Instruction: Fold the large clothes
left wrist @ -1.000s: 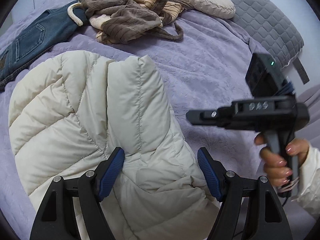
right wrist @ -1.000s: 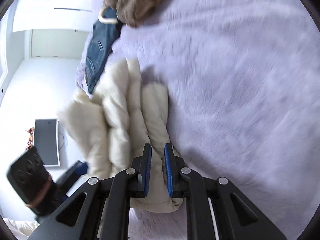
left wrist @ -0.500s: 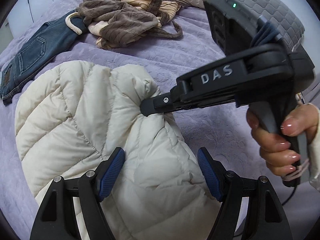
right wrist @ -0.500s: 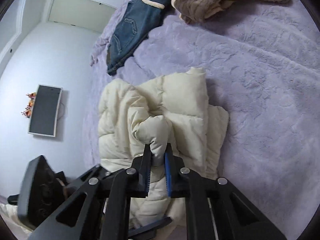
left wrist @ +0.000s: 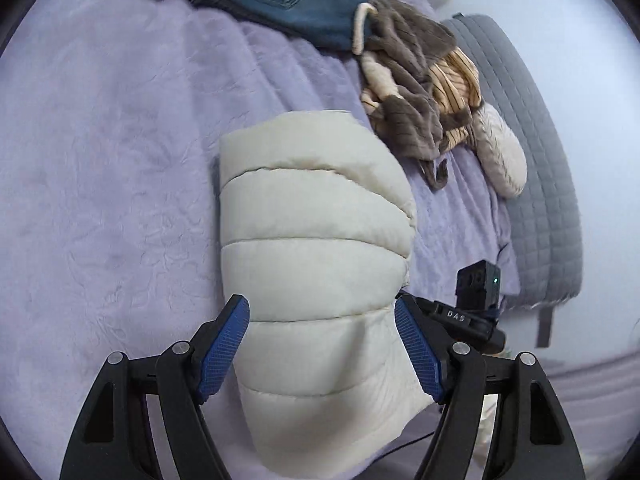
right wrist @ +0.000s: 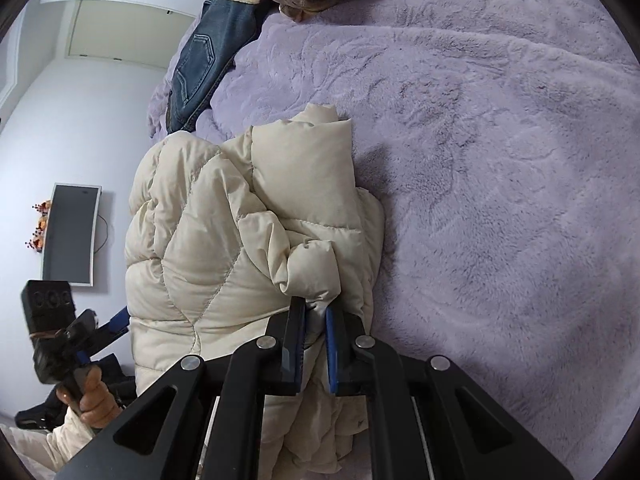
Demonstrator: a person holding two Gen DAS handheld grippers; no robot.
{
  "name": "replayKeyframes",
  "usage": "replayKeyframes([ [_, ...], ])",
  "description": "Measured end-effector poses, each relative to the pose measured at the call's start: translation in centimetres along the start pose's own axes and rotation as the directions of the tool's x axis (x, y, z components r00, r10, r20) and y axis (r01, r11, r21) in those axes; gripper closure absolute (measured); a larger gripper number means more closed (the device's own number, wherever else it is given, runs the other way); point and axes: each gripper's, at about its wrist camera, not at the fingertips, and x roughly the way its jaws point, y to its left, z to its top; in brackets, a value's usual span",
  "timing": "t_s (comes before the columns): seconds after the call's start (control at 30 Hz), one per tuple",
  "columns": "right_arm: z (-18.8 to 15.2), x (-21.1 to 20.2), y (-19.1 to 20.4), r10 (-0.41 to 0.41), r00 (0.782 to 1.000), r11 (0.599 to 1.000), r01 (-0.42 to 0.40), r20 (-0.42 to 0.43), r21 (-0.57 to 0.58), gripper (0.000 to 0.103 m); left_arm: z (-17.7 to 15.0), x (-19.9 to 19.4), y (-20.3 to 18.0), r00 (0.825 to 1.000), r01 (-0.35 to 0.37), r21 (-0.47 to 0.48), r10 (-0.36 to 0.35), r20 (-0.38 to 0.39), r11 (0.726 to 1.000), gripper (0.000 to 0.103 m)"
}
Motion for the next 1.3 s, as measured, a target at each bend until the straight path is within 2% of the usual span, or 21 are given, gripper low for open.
replayKeyframes([
  [0.07, -0.2, -0.1, -0.1, 0.0, 1.0, 1.0, 0.0, -0.001, 0.0, 0.094, 0.3, 1.1, 2.3, 0.997, 0.07, -0.064, -0.072, -0.041, 0.996, 0.027],
  [0.23, 0.2, 0.5, -0.2, 0.001, 1.0, 1.0, -0.001, -0.005, 0.01, 0.094, 0.5, 4.0, 4.3, 0.983, 0.153, -0.099, -0.161, -0.087, 0.983, 0.027],
  [0.27, 0.5, 0.8, 0.0, 0.0, 1.0, 1.0, 0.0, -0.005, 0.013, 0.094, 0.6, 4.4, 4.4, 0.983, 0.154, -0.099, -0.163, -0.088, 0.983, 0.018],
  [0.37, 0.5, 0.8, -0.1, 0.002, 1.0, 1.0, -0.002, -0.006, 0.023, 0.094, 0.0, 5.2, 3.7, 0.987, 0.116, -0.063, -0.122, -0.102, 0.991, 0.017],
  [0.5, 0.5, 0.5, 0.4, -0.017, 1.0, 0.999, 0.017, -0.009, 0.033, 0.093, -0.2, 6.6, 1.7, 0.996, -0.013, 0.035, 0.016, -0.092, 0.999, 0.014],
  [0.6, 0.5, -0.7, 1.6, -0.069, 0.998, 0.998, 0.069, -0.001, 0.009, 0.09, -0.5, 6.9, 0.8, 0.994, -0.07, 0.068, 0.075, -0.075, 0.995, 0.014],
  [0.67, 0.4, -2.0, 2.2, -0.085, 0.996, 0.996, 0.085, 0.02, -0.004, 0.07, -0.6, 7.0, 0.5, 0.993, -0.092, 0.078, 0.097, -0.064, 0.993, 0.014],
  [0.7, 0.3, -2.7, 2.2, -0.079, 0.996, 0.997, 0.079, 0.035, 0.001, 0.028, -0.7, 7.0, 0.5, 0.993, -0.1, 0.082, 0.105, -0.06, 0.992, 0.014],
  [0.73, 0.3, -3.3, 2.0, -0.062, 0.997, 0.998, 0.062, 0.05, 0.011, 0.0, -0.7, 7.0, 0.4, 0.992, -0.106, 0.084, 0.111, -0.056, 0.991, 0.014],
  [0.83, 0.0, -4.2, 1.3, -0.006, 0.998, 1.0, 0.004, 0.066, 0.031, 0.001, -0.6, 7.0, 0.4, 0.991, -0.119, 0.083, 0.123, -0.05, 0.989, 0.014],
  [0.93, -0.1, -2.7, 0.4, 0.055, 0.998, 0.997, -0.055, 0.001, 0.056, 0.001, -0.6, 7.0, 0.3, 0.99, -0.125, 0.087, 0.13, -0.049, 0.988, 0.014],
  [1.07, 0.1, 0.9, -0.1, 0.15, 0.986, 0.986, -0.144, -0.069, 0.081, 0.001, -0.7, 6.9, 0.5, 0.991, -0.123, 0.087, 0.128, -0.049, 0.989, 0.012],
  [1.3, 0.8, 4.7, 1.0, 0.186, 0.976, 0.981, -0.178, -0.111, 0.082, 0.0, -0.9, 7.2, 1.1, 0.992, -0.109, 0.071, 0.112, -0.052, 0.992, 0.01],
])
